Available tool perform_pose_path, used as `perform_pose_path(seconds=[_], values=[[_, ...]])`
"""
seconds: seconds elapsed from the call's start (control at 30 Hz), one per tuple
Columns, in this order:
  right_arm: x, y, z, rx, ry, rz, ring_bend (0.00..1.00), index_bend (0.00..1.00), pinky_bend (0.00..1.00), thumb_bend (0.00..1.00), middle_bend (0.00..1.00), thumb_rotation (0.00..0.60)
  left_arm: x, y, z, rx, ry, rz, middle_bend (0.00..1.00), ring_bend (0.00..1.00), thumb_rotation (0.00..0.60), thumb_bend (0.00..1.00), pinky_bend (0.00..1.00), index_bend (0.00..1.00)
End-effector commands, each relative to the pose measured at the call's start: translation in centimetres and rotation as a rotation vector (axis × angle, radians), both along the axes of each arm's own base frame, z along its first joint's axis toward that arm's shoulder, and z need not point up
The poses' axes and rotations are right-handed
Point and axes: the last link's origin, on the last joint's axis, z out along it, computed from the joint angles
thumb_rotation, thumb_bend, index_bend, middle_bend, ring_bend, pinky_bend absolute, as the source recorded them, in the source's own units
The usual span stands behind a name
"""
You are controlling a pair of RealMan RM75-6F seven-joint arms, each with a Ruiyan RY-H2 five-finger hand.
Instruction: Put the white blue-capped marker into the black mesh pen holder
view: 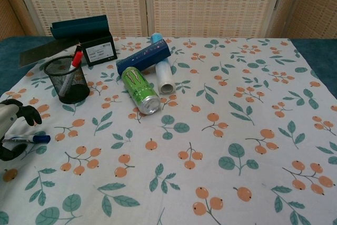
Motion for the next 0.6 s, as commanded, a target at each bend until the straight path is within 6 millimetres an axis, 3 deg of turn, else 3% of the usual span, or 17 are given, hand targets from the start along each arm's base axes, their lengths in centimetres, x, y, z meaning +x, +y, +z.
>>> perform_pose_path(seconds=[0.03, 0.6], values=[[-0.03, -0.01, -0.02, 0.001, 0.0, -0.001, 0.15, 0.25, 0.11, 0.04, 0.13, 0.6, -0.26, 0.01, -0.24, 0.005, 0.017, 0.009, 0.32, 0.11, 0.6, 0.32, 0.15, 0.36], [-0.3, -0.13, 0.0, 0.0, -0.001, -0.011, 0.16, 0.26, 0.11, 0.04, 0.13, 0.6, -0.46, -0.16, -1.06, -0.023, 0.108, 0.034, 0.39, 0.14, 0.6, 0.33, 0.16, 0.43]])
